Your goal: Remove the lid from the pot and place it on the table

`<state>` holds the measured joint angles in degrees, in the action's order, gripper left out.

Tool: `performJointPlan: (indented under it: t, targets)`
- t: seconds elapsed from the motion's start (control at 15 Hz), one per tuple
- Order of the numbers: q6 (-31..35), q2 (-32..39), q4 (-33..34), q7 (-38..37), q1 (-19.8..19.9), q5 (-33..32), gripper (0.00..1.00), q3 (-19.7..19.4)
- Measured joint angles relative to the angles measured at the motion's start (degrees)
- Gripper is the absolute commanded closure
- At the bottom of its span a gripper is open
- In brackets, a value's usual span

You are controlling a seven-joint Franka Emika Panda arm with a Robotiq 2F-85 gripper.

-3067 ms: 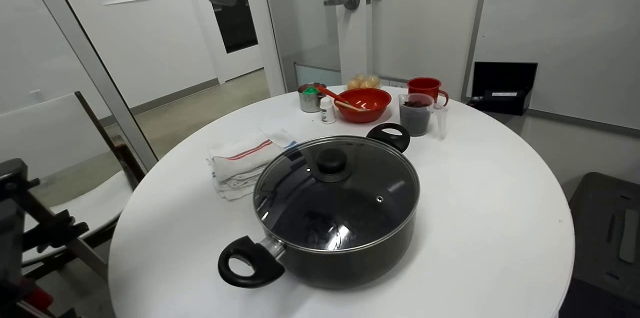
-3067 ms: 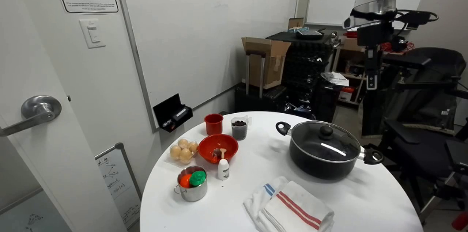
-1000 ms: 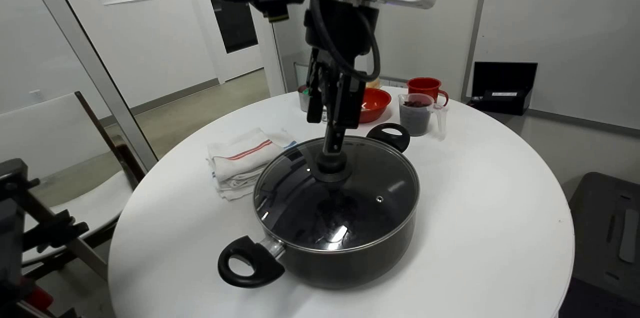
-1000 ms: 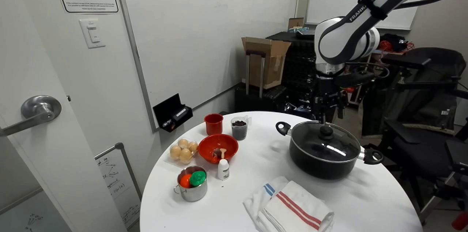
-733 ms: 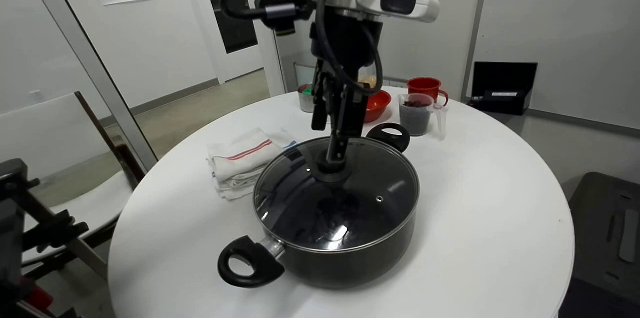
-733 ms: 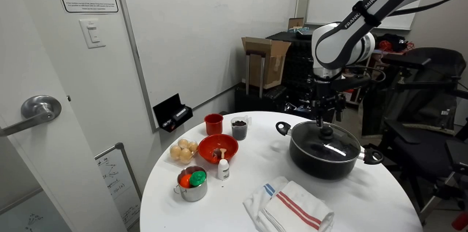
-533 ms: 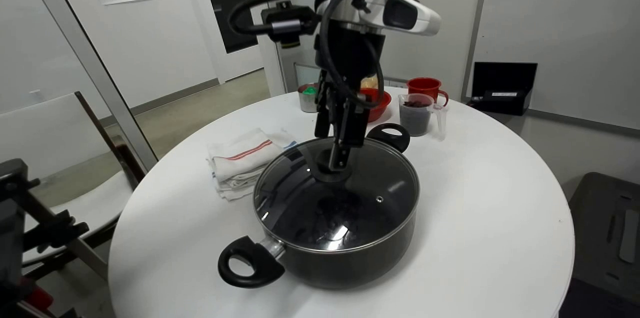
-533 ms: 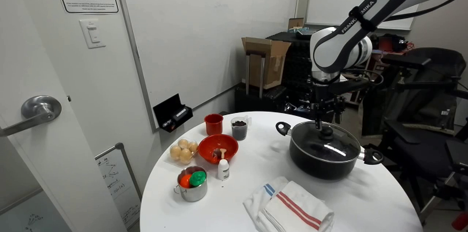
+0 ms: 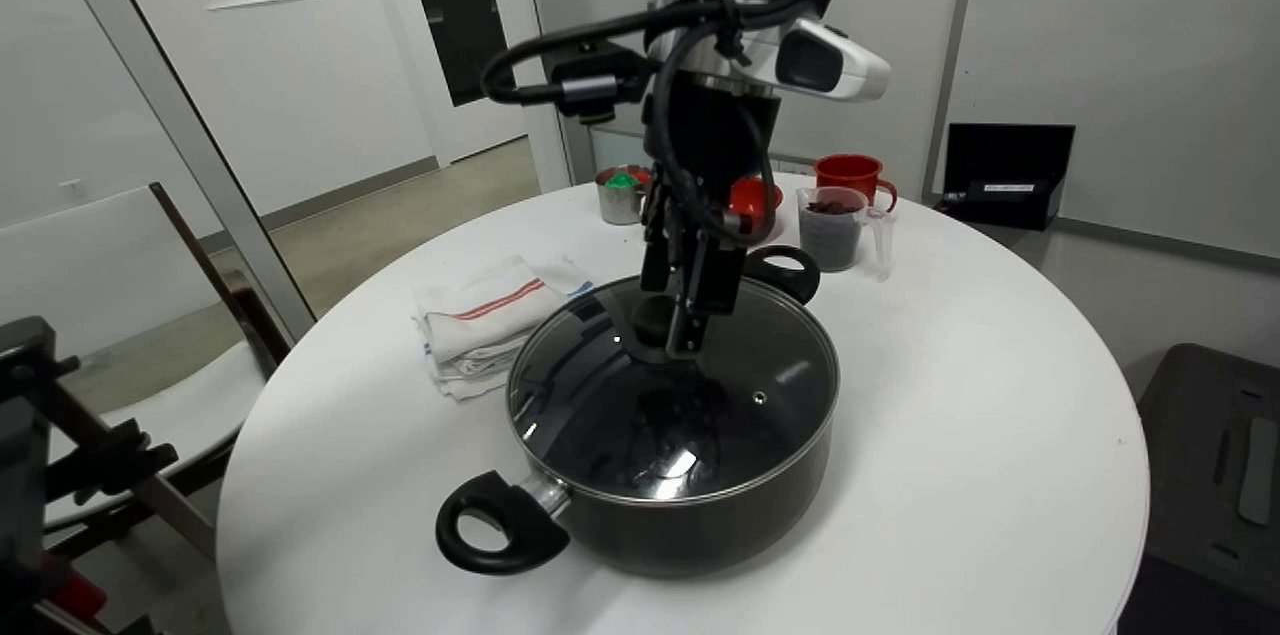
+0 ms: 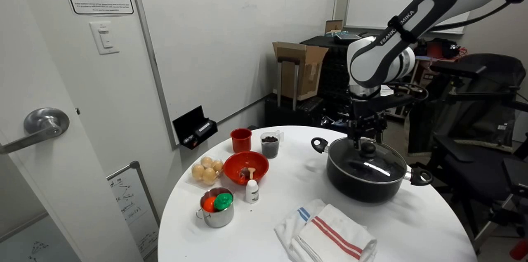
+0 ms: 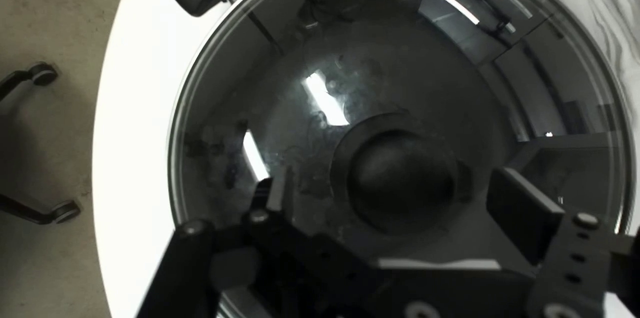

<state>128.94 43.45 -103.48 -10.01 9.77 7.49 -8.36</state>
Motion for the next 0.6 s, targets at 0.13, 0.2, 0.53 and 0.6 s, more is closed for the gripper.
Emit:
performJointPlan:
  t: [0.13,0.2,0.53,0.6]
  targets:
    - [0.0,0.26,0.28,0.0,0.14,0.18,0.48,0.0]
    - [0.0,0.28,0.34,0.0,0.23,0.27,0.55,0.04]
    - [-0.01,0.31,0.68,0.0,0.54,1.19,0.75,0.39]
    - [-0.01,0.31,0.68,0.0,0.58,1.25,0.75,0.41]
